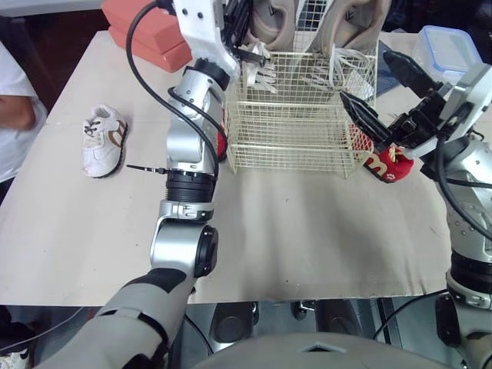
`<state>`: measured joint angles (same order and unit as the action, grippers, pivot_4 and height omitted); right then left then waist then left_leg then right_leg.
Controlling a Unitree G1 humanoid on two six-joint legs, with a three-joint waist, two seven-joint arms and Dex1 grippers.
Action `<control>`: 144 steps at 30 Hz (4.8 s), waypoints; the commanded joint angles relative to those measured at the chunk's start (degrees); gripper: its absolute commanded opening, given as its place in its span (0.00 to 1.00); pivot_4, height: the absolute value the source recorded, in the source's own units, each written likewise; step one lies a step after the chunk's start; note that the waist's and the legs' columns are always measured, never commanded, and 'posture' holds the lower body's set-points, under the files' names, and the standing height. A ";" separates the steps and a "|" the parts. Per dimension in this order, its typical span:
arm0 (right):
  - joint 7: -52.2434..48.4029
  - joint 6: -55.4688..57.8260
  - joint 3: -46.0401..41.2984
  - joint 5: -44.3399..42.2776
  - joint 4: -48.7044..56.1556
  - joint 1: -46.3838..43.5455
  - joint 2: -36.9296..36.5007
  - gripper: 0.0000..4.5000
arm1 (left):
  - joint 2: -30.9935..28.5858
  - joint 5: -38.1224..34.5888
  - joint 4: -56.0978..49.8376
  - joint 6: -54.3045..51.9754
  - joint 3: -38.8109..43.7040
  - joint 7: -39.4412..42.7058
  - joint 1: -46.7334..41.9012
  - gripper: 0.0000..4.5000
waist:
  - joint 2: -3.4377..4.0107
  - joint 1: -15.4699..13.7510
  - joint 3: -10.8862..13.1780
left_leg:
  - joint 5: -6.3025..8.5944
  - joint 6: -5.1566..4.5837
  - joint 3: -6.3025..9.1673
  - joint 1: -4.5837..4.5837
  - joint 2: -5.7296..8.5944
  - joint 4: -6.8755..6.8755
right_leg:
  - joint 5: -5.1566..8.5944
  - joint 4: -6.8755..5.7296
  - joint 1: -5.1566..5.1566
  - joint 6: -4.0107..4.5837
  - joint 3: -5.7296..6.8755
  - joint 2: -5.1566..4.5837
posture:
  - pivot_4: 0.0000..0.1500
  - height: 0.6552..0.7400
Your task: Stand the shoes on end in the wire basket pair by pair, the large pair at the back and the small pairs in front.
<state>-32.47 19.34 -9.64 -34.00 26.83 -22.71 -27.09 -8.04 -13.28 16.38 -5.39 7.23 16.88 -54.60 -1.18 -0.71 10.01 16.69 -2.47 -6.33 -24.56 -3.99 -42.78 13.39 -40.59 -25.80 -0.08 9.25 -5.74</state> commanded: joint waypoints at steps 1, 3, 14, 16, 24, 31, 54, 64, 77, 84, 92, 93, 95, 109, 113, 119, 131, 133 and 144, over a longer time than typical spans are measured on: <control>-0.34 -1.66 -0.70 -0.02 1.07 -0.05 -0.06 1.00 | 0.41 -2.33 0.19 -5.34 -0.31 1.49 2.45 0.30 | 0.01 -0.05 -0.01 | 0.00 0.00 0.00 0.00 0.00 0.00 | 0.00 0.00 0.00 0.00 0.00 0.00 | 1.00 0.36; -0.42 -1.75 -0.74 0.01 1.01 -0.05 -0.06 1.00 | 0.18 -1.92 -0.13 -5.03 -0.54 1.22 2.48 0.50 | 0.01 -0.08 0.00 | 0.00 0.00 0.03 -0.02 0.00 0.00 | 0.00 0.00 0.00 0.00 0.03 0.00 | 1.00 0.36; 0.44 0.16 -4.76 -1.24 2.73 3.72 -2.63 1.00 | -2.96 -4.35 -12.87 -5.49 -2.05 6.64 8.25 0.99 | 0.01 -0.11 0.03 | 0.00 0.00 0.07 -0.09 0.00 0.00 | 0.00 0.03 -0.02 0.01 0.07 -0.01 | 1.00 0.36; 0.86 1.94 -6.99 -2.39 3.38 6.12 -4.21 1.00 | -4.61 -5.98 -16.92 -6.77 -2.45 9.66 9.69 0.99 | 0.02 -0.18 0.05 | 0.00 0.00 0.09 -0.13 -0.01 0.00 | -0.01 0.05 -0.03 0.01 0.08 -0.01 | 1.00 0.36; -2.57 4.98 -14.33 -2.22 2.14 21.80 -10.29 1.00 | -20.84 -23.37 -31.11 -25.23 -3.77 31.62 13.69 0.99 | 0.07 -0.02 0.07 | 0.00 0.01 0.16 -0.14 -0.02 0.09 | 0.04 0.20 0.00 -0.06 0.01 0.00 | 1.00 0.36; -8.94 4.72 -14.01 0.08 -6.81 26.11 -14.38 1.00 | -34.69 -30.13 -36.44 -39.24 -4.50 39.02 15.37 0.99 | 0.15 -0.10 0.10 | 0.00 0.02 0.11 -0.05 -0.13 0.24 | 0.15 0.42 0.01 -0.23 -0.18 0.19 | 1.00 0.36; -18.34 -1.62 -6.81 7.08 -28.65 14.56 -14.34 0.00 | -37.70 -34.46 -41.88 -44.68 -4.18 36.90 14.23 1.00 | 0.18 -0.11 0.13 | -0.03 0.06 -0.06 0.07 -0.14 0.45 | 0.11 0.63 0.07 -0.20 -0.37 0.27 | 1.00 0.36; -12.28 -21.42 -16.84 8.34 -27.62 13.90 -9.26 0.00 | -38.19 -32.22 -39.45 -41.11 -4.10 38.97 14.51 1.00 | 0.21 -0.13 0.14 | -0.03 0.07 -0.10 0.08 -0.13 0.46 | 0.11 0.62 0.06 -0.20 -0.39 0.28 | 1.00 0.36; -21.24 -67.14 -8.92 22.38 -27.24 7.62 -17.80 0.00 | -41.03 -27.83 -30.84 -33.03 -3.00 47.00 10.92 1.00 | 0.32 0.02 0.22 | -0.04 0.08 -0.28 0.24 -0.17 0.48 | 0.13 0.59 0.07 -0.24 -0.58 0.32 | 1.00 0.36; -26.41 -76.16 5.12 25.16 -26.71 -0.44 -24.04 0.00 | -38.87 -26.63 -27.57 -29.09 -4.37 49.62 6.92 1.00 | 0.32 0.00 0.23 | -0.04 0.08 -0.35 0.29 -0.18 0.46 | 0.13 0.56 0.07 -0.24 -0.63 0.32 | 1.00 0.36; -26.04 -79.58 15.35 27.85 -28.35 -12.78 -22.01 0.00 | -38.77 -24.12 -29.00 -31.34 -13.83 57.20 5.44 1.00 | 0.32 -0.05 0.23 | -0.04 0.08 -0.39 0.29 -0.18 0.40 | 0.12 0.53 0.07 -0.23 -0.63 0.32 | 1.00 0.36; -26.00 -80.58 16.09 28.60 -29.08 -13.58 -21.93 0.00 | -38.92 -22.95 -28.62 -31.77 -15.39 57.60 5.05 1.00 | 0.32 -0.11 0.23 | -0.04 0.08 -0.39 0.29 -0.18 0.40 | 0.13 0.53 0.07 -0.23 -0.63 0.32 | 1.00 0.36; -25.91 -82.31 17.44 29.00 -30.36 -14.62 -22.06 0.00 | -39.16 -21.70 -27.64 -32.84 -17.64 59.16 4.27 1.00 | 0.32 -0.22 0.23 | -0.04 0.08 -0.36 0.27 -0.18 0.40 | 0.12 0.54 0.08 -0.22 -0.59 0.32 | 1.00 0.36; -20.39 -89.47 19.77 32.60 -34.77 -16.17 -22.68 0.00 | -39.60 -16.89 -20.16 -34.09 -25.00 73.05 -0.64 0.10 | 0.33 -0.03 0.25 | -0.04 0.08 -0.40 0.23 -0.20 0.35 | 0.13 0.52 0.03 -0.23 -0.61 0.36 | 1.00 0.36; -18.70 -85.69 19.29 31.37 -33.94 -13.79 -23.86 0.24 | -37.79 -16.39 -19.66 -33.57 -23.94 71.22 -0.28 0.10 | 0.33 -0.12 0.25 | -0.04 0.08 -0.38 0.23 -0.21 0.34 | 0.13 0.50 0.03 -0.22 -0.61 0.36 | 1.00 0.36; -15.05 -79.38 15.99 26.10 -32.62 -7.91 -24.66 0.86 | -31.61 -17.44 -17.97 -32.84 -16.64 60.99 0.74 0.10 | 0.32 -0.14 0.25 | -0.04 0.07 -0.25 0.06 -0.20 0.18 | 0.04 0.50 0.03 -0.08 -0.51 0.28 | 1.00 0.36; -2.55 -23.69 11.49 -15.76 -3.74 12.80 -23.82 1.00 | -13.43 -25.43 -24.15 -26.69 -1.99 41.77 10.41 0.10 | 0.39 -0.13 0.22 | -0.04 0.07 -0.24 0.17 -0.22 0.21 | -0.02 0.36 0.05 0.01 -0.58 0.24 | 1.00 0.36; 3.13 -15.98 10.74 -25.20 0.24 13.14 -21.17 1.00 | -11.68 -25.25 -25.32 -25.29 -2.63 41.03 13.25 0.10 | 0.36 -0.10 0.21 | -0.04 0.07 -0.22 0.26 -0.21 0.18 | -0.01 0.31 0.16 0.02 -0.56 0.23 | 1.00 0.36; 17.74 -0.46 6.18 -40.85 4.33 5.28 -9.42 1.00 | -8.32 -22.19 -22.88 -17.92 -5.29 40.20 17.04 0.10 | 0.35 -0.25 0.21 | -0.02 0.05 -0.20 0.30 -0.16 0.28 | -0.02 0.43 0.23 0.02 -0.53 0.31 | 1.00 0.36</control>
<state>-15.84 17.80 -1.24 -74.03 30.17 -16.58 -37.22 -16.48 -35.84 -5.65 -25.76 1.92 56.67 -37.45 -0.83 -0.95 10.22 16.67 -2.42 -6.55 -24.26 -4.14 -42.44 13.37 -40.12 -25.58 -0.06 8.71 -5.43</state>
